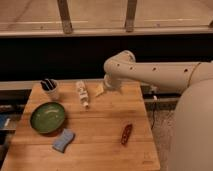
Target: Pick up the ceramic bowl
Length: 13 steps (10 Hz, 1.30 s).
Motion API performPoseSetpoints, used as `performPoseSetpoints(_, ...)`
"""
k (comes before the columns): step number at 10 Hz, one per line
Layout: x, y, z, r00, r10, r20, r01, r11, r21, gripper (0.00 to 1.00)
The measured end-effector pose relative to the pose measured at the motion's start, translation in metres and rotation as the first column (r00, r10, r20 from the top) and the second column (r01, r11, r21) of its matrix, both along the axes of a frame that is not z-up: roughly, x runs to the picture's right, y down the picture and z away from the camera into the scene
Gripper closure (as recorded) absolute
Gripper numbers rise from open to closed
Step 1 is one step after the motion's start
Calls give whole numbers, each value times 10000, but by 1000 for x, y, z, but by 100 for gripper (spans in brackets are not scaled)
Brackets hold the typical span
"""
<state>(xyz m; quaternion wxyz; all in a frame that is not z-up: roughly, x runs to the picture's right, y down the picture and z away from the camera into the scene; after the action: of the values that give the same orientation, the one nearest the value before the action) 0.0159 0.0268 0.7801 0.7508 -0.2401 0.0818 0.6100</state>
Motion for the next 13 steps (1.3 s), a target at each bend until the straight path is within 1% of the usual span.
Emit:
performPoseSetpoints(12,0,-1,0,10000,-6,4,6,10000,2,20)
performPoseSetpoints(13,-1,-2,-1,9999,-103,94,103,9999,25,20)
